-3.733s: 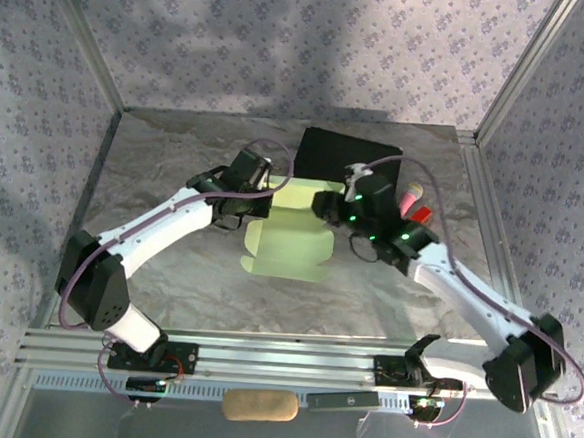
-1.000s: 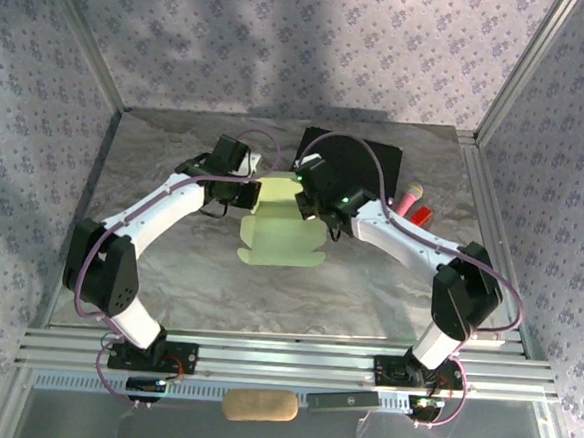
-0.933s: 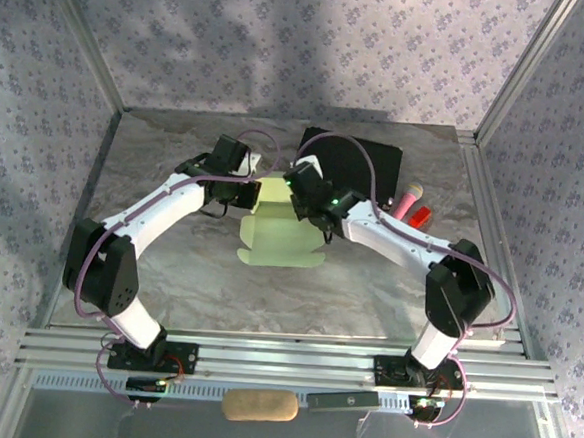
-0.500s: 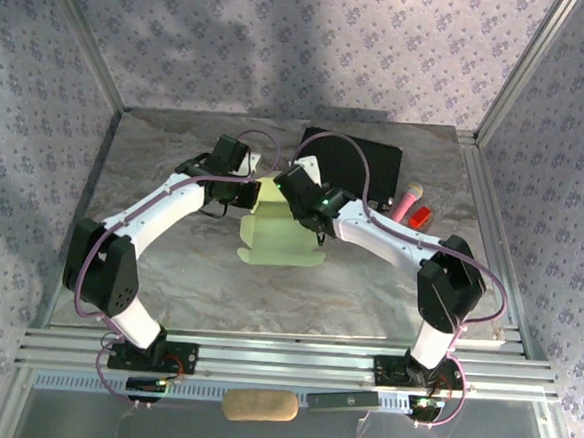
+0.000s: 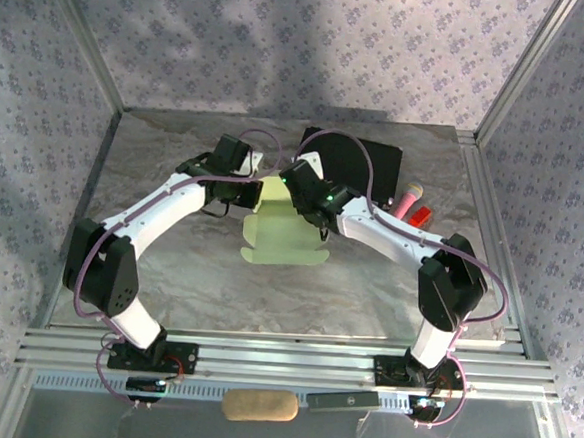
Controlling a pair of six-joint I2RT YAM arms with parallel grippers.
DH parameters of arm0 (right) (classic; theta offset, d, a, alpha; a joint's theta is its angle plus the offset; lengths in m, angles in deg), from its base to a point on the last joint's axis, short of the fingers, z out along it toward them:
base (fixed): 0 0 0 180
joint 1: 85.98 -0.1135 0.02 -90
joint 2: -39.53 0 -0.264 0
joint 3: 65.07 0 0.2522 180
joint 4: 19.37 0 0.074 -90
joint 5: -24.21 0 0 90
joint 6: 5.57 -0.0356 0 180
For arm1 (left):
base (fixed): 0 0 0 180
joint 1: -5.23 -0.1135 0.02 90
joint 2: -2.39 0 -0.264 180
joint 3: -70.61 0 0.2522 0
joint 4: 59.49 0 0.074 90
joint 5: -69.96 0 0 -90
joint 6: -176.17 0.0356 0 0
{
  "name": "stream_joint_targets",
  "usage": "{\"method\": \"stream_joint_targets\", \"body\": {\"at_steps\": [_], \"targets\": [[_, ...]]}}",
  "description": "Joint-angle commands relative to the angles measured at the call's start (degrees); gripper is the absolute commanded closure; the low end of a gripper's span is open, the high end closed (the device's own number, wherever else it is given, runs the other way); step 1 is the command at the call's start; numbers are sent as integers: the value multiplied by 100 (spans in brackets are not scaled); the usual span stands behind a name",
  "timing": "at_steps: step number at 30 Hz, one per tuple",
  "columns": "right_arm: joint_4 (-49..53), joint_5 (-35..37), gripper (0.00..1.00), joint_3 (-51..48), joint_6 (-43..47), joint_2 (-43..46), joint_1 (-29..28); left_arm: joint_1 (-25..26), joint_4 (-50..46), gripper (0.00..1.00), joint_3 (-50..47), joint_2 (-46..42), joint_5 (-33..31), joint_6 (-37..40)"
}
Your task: Fold the paper box
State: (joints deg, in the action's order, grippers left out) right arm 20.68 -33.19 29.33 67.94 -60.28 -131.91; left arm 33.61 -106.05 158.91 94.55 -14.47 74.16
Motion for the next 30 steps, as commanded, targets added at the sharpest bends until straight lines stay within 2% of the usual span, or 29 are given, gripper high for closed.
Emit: {"method": "stream_joint_targets", "body": {"at_steps": [1, 6, 12, 18, 19, 22, 26, 30], "targets": [[-120, 396, 75, 126, 72, -52, -57, 123, 73, 100, 271, -23, 384, 98], [-166, 497, 74, 136, -25, -91, -83, 125, 21, 100, 314, 21, 282, 32], [-324, 741, 99, 76, -165, -78, -198, 166, -66, 100, 373, 21, 128, -209], [-397, 1157, 100, -49, -366, 4, -313, 220, -358, 100, 619, 14, -2, -521], [-412, 1168, 99, -76, -381, 41, -311, 242, -393, 100, 655, 9, -7, -514], [-583, 1087, 86, -209, -364, 209, -262, 257, -464, 100, 728, 18, -11, -527], [-586, 1047, 72, -226, -346, 313, -177, 279, -487, 100, 757, 30, -10, -513], [-604, 958, 64, -258, -352, 346, -91, 300, -476, 100, 746, 30, 1, -521]]}}
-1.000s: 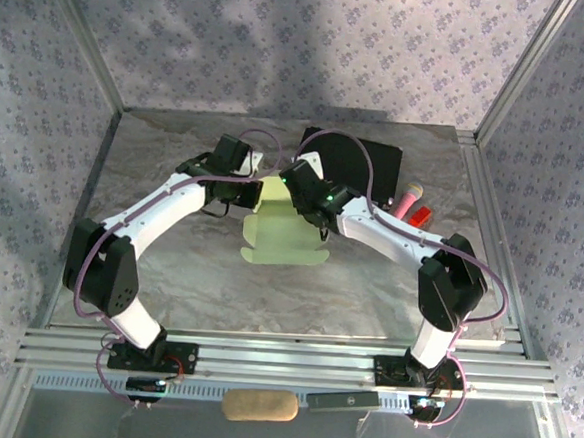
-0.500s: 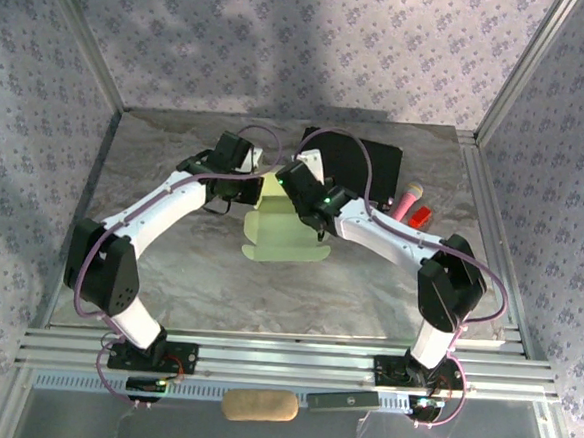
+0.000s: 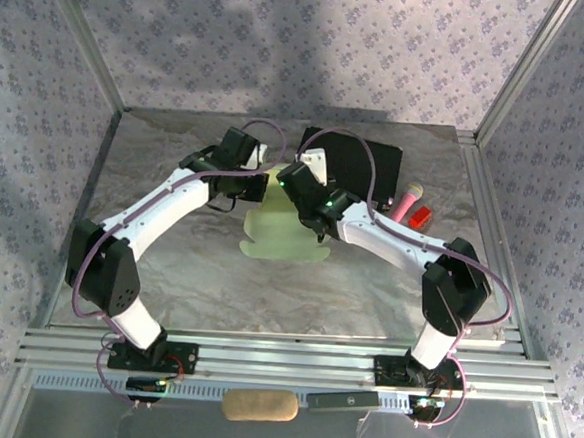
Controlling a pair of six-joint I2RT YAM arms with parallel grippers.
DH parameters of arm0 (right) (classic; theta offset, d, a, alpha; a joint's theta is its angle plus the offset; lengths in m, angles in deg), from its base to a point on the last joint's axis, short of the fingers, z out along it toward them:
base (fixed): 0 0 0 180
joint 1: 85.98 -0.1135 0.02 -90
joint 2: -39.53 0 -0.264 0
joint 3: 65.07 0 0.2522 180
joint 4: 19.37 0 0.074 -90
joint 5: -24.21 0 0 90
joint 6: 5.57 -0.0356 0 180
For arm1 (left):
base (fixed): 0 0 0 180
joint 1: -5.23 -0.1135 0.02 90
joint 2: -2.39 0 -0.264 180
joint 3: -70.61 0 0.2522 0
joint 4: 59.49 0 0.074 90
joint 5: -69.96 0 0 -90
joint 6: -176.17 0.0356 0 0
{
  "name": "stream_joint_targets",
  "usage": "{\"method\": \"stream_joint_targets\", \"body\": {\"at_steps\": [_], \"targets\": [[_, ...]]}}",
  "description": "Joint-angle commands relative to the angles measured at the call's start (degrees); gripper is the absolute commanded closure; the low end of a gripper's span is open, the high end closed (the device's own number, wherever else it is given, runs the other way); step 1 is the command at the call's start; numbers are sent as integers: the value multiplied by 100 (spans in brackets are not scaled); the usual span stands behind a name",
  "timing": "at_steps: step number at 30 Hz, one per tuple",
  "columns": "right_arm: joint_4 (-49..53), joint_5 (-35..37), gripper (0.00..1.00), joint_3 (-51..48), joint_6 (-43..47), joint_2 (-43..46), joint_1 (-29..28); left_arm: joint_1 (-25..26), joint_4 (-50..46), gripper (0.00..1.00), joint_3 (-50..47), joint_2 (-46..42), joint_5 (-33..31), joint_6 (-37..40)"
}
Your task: Fold the paper box
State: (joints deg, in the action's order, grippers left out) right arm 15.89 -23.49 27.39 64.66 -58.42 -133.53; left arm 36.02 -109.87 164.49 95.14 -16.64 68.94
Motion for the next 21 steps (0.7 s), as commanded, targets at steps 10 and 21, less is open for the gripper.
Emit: {"method": "stream_joint_targets", "body": {"at_steps": [10, 21], "targets": [[12, 119, 100, -35, -179, 151, 110, 103, -109, 100, 215, -16, 170, 10], [517, 650, 100, 32, -648, 120, 58, 139, -137, 100, 233, -16, 87, -40]]}}
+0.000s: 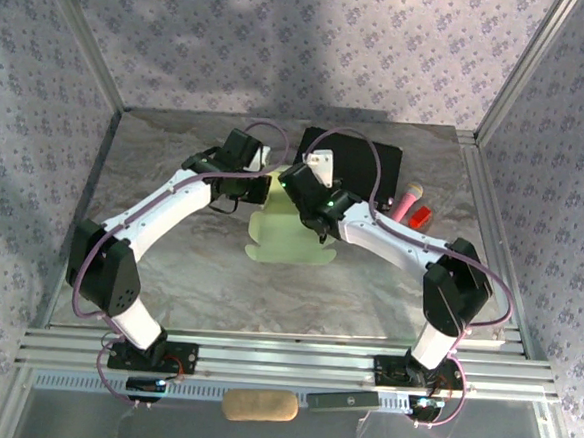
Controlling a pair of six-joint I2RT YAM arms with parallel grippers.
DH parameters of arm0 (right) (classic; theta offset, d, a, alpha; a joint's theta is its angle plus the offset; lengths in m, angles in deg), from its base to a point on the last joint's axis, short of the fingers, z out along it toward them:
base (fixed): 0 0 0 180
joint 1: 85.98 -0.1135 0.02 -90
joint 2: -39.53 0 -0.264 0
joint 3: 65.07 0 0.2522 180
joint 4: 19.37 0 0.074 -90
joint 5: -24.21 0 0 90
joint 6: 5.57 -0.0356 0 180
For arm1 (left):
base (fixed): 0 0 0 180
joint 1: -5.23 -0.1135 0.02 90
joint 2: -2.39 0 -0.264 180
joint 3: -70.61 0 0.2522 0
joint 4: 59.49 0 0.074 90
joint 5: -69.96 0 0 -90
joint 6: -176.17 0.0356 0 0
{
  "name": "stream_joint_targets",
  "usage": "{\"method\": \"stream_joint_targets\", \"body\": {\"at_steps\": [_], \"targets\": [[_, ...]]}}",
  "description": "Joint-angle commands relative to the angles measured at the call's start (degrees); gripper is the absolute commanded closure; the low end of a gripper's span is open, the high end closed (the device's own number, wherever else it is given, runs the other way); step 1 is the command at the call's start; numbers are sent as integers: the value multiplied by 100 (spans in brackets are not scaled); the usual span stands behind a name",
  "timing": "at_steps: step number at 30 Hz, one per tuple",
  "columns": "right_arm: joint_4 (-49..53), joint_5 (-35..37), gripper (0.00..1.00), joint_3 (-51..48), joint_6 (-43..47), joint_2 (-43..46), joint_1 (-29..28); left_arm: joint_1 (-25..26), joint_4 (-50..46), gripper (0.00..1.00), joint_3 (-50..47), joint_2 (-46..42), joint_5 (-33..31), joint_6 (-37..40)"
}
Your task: Fold the paper box
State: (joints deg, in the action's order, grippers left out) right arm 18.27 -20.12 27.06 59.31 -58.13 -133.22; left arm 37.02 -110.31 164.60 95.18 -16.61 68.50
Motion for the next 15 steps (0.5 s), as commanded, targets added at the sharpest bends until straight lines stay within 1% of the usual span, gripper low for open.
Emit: {"method": "stream_joint_targets", "body": {"at_steps": [1, 2, 4, 6, 8, 11, 13, 15], "targets": [[265, 189, 92, 52, -76, 140, 31, 38, -99, 100, 222, -20, 59, -7], [214, 28, 79, 17, -17, 216, 23, 38, -111, 100, 230, -19, 38, -29], [97, -312, 57, -105, 56, 436, 31, 39, -117, 100, 225, -9, 11, -86], [-96, -669, 44, -324, 139, 732, 14, 38, -126, 100, 237, 6, -21, -145], [-305, -1054, 37, -579, 220, 1023, 22, 40, -136, 100, 258, 23, -34, -183], [-663, -1809, 30, -945, 365, 1424, 30, 40, -148, 100, 281, 46, -29, -202], [-825, -2256, 29, -1270, 335, 1634, 50, 47, -149, 100, 309, 63, -34, -211], [-1042, -2646, 30, -1517, 376, 1809, 93, 55, -151, 100, 322, 76, -46, -210]]}}
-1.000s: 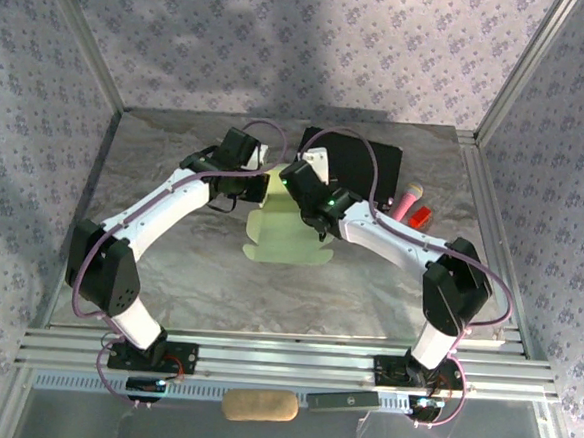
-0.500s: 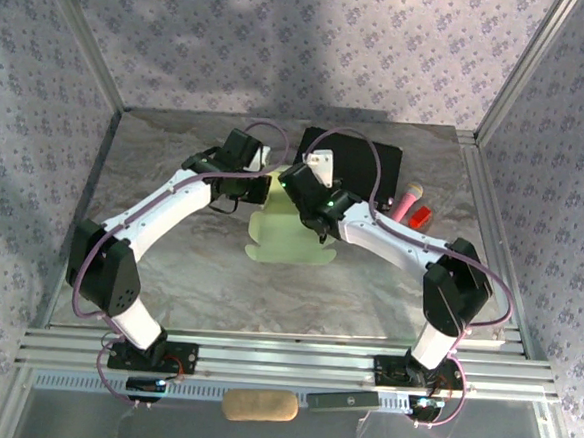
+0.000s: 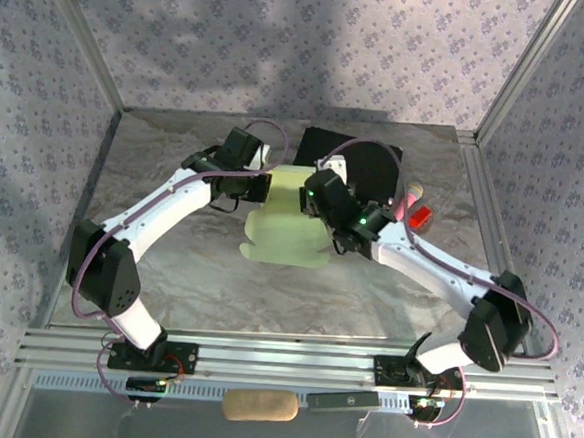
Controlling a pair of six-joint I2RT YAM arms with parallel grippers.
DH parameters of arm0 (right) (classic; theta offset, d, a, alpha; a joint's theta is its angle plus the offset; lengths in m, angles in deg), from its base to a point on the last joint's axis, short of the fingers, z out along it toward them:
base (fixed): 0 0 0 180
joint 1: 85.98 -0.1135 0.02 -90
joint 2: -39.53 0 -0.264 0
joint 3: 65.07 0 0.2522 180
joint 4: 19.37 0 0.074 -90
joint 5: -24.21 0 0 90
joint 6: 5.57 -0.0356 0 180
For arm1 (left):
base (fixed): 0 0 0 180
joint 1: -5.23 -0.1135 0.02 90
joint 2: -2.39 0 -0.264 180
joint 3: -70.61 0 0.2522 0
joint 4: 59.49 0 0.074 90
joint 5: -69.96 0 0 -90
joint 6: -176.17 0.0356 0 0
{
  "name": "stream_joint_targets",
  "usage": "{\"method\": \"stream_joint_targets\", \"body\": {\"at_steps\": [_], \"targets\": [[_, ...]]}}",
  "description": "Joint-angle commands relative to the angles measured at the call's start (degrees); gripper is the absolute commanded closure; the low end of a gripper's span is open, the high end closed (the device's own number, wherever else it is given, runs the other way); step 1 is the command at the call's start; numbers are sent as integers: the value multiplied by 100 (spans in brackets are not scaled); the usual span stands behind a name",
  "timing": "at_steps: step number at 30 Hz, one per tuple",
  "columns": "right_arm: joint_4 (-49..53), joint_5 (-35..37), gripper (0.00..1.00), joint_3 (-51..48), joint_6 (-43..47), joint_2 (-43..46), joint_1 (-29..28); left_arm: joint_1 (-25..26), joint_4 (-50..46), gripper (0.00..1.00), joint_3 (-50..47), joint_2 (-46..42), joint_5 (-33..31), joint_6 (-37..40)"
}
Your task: Fold the paper box
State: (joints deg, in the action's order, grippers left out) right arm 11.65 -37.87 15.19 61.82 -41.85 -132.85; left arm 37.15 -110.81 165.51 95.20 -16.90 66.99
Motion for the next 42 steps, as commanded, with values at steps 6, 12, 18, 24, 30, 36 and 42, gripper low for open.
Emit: {"method": "stream_joint_targets", "body": {"at_steps": [6, 12, 18, 24, 30, 36, 42], "targets": [[-668, -1401, 43, -948, 230, 521, 394, 49, -283, 100, 286, 72, -15, -33], [-883, -2058, 57, -1177, 439, 667, 822, 103, -322, 100, 345, 83, -14, 2], [-794, -2359, 71, -1062, 557, 489, 990, 115, -322, 100, 384, 118, -23, 20], [-662, -1905, 89, -1026, 548, 337, 916, 139, -324, 100, 404, 135, -19, 27], [-17, -284, 100, -566, 381, -53, 412, 172, -323, 100, 432, 174, -23, 11], [245, 408, 100, -366, 152, -320, 69, 196, -344, 100, 472, 193, -21, 9], [237, 144, 82, -304, 224, -346, 252, 201, -357, 100, 463, 167, -41, 18]]}}
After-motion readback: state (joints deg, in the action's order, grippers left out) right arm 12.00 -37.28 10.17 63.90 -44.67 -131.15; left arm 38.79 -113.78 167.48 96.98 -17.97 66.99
